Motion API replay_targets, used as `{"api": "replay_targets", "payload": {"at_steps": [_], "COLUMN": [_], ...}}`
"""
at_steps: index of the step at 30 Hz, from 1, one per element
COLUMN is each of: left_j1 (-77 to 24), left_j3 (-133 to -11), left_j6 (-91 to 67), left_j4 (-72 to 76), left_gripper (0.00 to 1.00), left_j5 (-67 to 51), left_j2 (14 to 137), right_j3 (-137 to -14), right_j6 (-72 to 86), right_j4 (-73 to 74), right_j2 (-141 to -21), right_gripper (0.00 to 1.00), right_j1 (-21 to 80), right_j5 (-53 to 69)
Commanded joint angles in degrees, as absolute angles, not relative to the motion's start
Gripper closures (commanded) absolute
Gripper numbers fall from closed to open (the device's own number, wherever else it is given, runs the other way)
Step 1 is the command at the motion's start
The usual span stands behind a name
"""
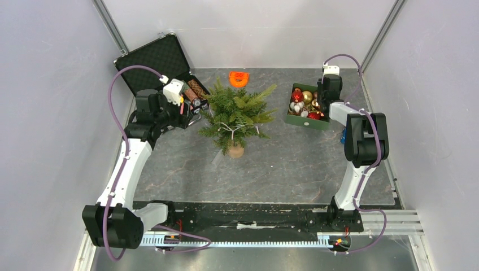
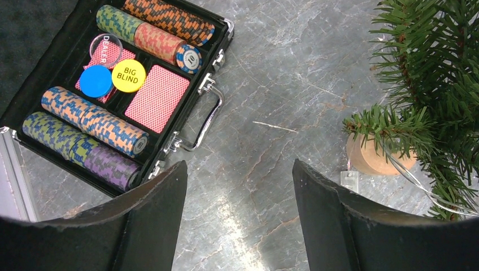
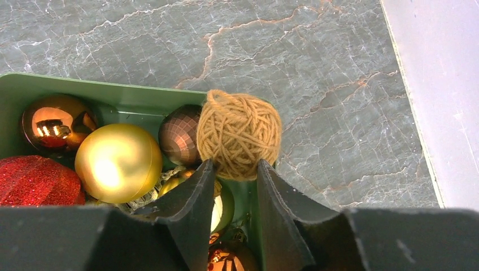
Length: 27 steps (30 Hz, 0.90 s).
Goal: Decorate the small christmas tree
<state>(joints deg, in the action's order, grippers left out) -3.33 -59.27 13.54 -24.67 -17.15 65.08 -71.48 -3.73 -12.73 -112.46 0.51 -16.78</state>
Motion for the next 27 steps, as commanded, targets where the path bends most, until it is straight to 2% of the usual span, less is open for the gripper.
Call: {"api": "replay_targets", "payload": {"at_steps": [1,7,14,19,27], "left_j1": [-2.99,-2.99,-3.01,-3.05,-3.00], "left_j3": [-59.85,-59.94,-59.85,-59.85,-60.04], "left_j6": [12.51,12.69,12.73,12.63,12.60], "left_j4": [-24.87,-25.05,-25.05,-25.22,-25.84], "left_gripper": [0.26,0.26,0.26,0.26,0.26], "left_j5": [-19.42,-20.12,-21.31,-22.51,-23.75], "left_j2": [64.76,64.45,63.95,63.34,61.77], "right_j3": [-72.98,-70.11,-65.14,-60.84,-48.06], "right_j6": [-5.05,-4.81,-4.40,-4.93,-10.02], "right_j4": [-14.94,-16.45,-17.39,-16.49,-15.39], "right_j2": [-111.77,-107.11,-99.02,-91.45,-74.47], "right_gripper": [0.68,0.73,0.75,0.75,0.74], "right_j1": [0.31,0.40,1.54,4.74,13.05], "right_j5": [-17.52,-16.03,-11.35,-0.53,23.63]}}
